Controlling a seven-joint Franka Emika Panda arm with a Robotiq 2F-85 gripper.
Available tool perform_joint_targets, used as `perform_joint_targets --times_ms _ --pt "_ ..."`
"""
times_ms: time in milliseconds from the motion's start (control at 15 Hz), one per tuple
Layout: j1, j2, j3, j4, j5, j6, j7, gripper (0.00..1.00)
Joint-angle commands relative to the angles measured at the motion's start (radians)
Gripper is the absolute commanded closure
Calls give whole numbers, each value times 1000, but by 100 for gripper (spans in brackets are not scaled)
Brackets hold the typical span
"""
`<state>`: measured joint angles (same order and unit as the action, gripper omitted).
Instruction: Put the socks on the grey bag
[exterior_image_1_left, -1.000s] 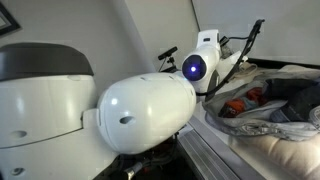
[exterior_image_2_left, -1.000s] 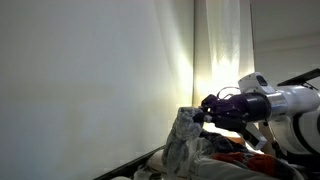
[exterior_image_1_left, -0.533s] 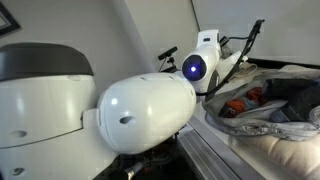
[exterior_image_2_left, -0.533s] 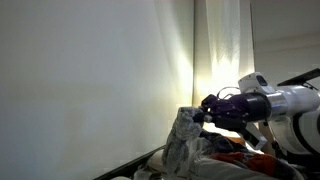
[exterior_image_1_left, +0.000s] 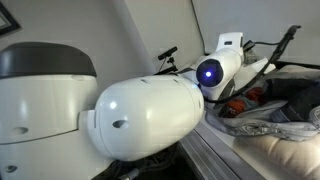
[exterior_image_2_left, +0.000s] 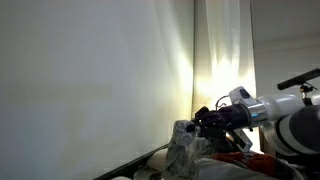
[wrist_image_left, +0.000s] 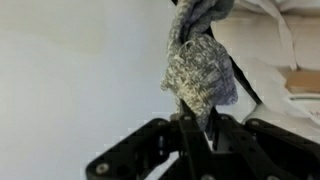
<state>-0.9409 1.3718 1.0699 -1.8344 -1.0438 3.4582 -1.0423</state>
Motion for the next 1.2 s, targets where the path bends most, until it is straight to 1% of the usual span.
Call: perform_joint_targets --times_ms 0,133,267,333,533,600,733,800,867,933,1000,1067,1133 --pt "60 -43 -61 124 208 0 -151 96" --pt "106 -66 -109 193 354 0 -237 96" --pt "176 -96 -173 267 510 0 -308 96" --pt "221 -114 -213 305 592 0 -334 96" --pt "388 -197 -380 389 832 0 -362 96" --pt "444 -231 -443 394 904 0 -352 96" --pt "548 -298 -556 365 1030 0 -335 96" --pt "598 -345 -649 318 947 0 -166 96" --pt "656 -376 -715 295 966 0 -117 96" --pt "697 -403 -759 255 949 0 -37 96" --pt "630 -320 -660 359 952 0 -152 85" --pt "672 -343 -708 341 951 0 -95 85" --pt "695 -358 -731 326 951 0 -68 85"
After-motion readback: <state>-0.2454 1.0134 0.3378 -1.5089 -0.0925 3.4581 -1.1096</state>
